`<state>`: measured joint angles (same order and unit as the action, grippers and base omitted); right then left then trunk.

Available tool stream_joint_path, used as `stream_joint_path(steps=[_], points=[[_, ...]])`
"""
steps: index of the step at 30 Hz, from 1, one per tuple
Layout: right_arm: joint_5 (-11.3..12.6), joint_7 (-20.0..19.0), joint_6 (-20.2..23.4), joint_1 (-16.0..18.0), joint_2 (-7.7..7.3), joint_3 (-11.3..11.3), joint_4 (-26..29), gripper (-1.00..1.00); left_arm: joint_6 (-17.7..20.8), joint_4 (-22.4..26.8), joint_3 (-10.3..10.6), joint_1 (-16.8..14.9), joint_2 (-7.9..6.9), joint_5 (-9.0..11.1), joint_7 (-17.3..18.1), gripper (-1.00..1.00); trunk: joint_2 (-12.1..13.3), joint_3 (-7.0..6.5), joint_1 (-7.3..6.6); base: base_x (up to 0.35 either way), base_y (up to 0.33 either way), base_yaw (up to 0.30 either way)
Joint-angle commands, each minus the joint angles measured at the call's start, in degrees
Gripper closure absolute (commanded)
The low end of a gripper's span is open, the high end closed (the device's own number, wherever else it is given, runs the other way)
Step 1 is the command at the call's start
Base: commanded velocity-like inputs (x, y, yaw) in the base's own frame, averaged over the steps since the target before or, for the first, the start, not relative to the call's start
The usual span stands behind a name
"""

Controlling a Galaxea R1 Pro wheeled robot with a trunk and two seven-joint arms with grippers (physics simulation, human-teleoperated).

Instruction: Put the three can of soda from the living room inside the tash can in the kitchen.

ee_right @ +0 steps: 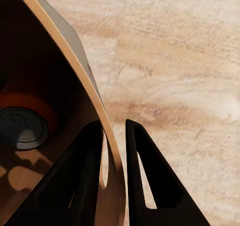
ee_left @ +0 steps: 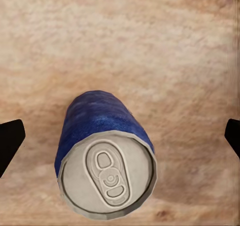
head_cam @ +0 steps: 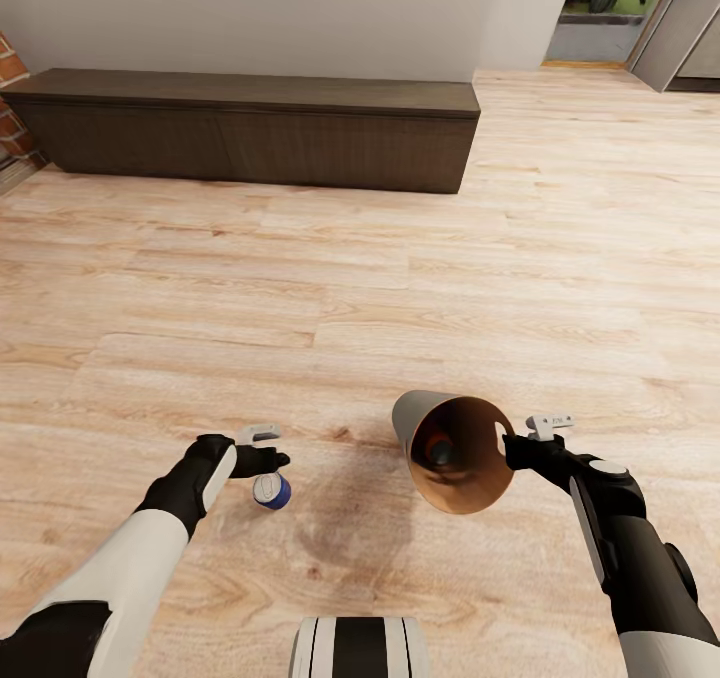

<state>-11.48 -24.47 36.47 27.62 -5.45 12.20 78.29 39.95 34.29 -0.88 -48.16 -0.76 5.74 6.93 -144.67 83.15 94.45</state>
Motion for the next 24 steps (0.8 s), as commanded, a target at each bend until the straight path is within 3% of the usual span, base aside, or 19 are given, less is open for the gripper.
stream_joint_path(steps=[1, 4, 11, 24], points=[[0.94, -0.23, 0.18, 0.01, 0.01, -0.04, 0.04, 1.00, 0.01, 0.00, 0.00, 0.00, 0.25, -0.02, -0.03, -1.00, 0.00, 0.00, -0.01, 0.000, 0.000, 0.000], [0.99, -0.23, 0.18, 0.01, 0.01, -0.06, 0.05, 1.00, 0.03, -0.01, 0.00, 0.00, 0.50, -0.02, -0.08, -1.00, 0.00, 0.00, -0.01, 0.000, 0.000, 0.000], [0.98, -0.20, 0.18, 0.01, 0.01, -0.45, 0.03, 1.00, 0.03, -0.07, 0.02, 0.00, 0.65, -0.02, -0.15, -1.00, -0.10, 1.55, 0.17, 0.000, 0.000, 0.000], [0.85, -0.21, 0.18, 0.02, 0.01, -0.77, 0.07, 1.00, 0.12, 0.18, 0.03, 0.00, 0.67, -0.02, -0.14, -1.00, -0.10, 1.55, 0.17, 0.000, 0.000, 0.000]])
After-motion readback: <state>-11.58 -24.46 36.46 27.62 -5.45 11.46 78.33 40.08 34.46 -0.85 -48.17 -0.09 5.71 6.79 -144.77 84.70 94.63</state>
